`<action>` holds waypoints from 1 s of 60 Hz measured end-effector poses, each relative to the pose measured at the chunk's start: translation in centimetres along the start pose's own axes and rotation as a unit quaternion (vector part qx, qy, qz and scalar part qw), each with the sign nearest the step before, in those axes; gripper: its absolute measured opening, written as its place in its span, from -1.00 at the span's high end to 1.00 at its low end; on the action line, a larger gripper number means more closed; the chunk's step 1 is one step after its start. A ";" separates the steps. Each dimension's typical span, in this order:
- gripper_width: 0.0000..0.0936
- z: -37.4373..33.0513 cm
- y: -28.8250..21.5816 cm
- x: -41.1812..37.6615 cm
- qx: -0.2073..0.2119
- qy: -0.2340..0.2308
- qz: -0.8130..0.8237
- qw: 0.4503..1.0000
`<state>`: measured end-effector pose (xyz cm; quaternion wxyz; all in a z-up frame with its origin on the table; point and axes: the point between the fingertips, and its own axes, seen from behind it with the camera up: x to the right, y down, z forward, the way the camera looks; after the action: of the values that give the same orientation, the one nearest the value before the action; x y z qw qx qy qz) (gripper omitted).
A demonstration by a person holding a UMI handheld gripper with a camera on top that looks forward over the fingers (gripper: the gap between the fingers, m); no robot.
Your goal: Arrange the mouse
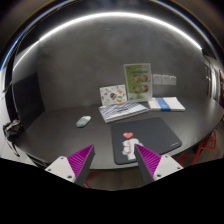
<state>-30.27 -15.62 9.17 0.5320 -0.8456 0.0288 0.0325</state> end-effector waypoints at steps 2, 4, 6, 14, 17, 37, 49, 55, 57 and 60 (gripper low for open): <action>-0.76 0.1 0.3 -0.8 -0.006 -0.010 -0.001 1.000; -0.76 0.4 0.2 -1.5 -0.007 -0.018 -0.003 1.000; -0.76 0.8 0.2 -2.1 -0.005 -0.023 -0.006 1.000; -0.76 3.2 -0.2 -4.0 -0.005 -0.043 -0.021 0.999; -0.77 4.3 -0.3 -4.4 -0.006 -0.055 -0.025 0.998; -0.77 13.5 0.6 -12.5 -0.052 -0.199 -0.062 0.977; -0.76 20.7 1.1 -17.3 -0.086 -0.212 -0.087 0.970; -0.76 24.2 1.0 -18.7 -0.103 -0.197 -0.092 0.971; -0.76 25.2 0.6 -18.9 -0.103 -0.186 -0.095 0.973; -0.73 26.8 0.2 -18.9 -0.101 -0.170 -0.106 0.975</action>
<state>-49.80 8.70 -0.96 0.4413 -0.8755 -0.1546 0.1218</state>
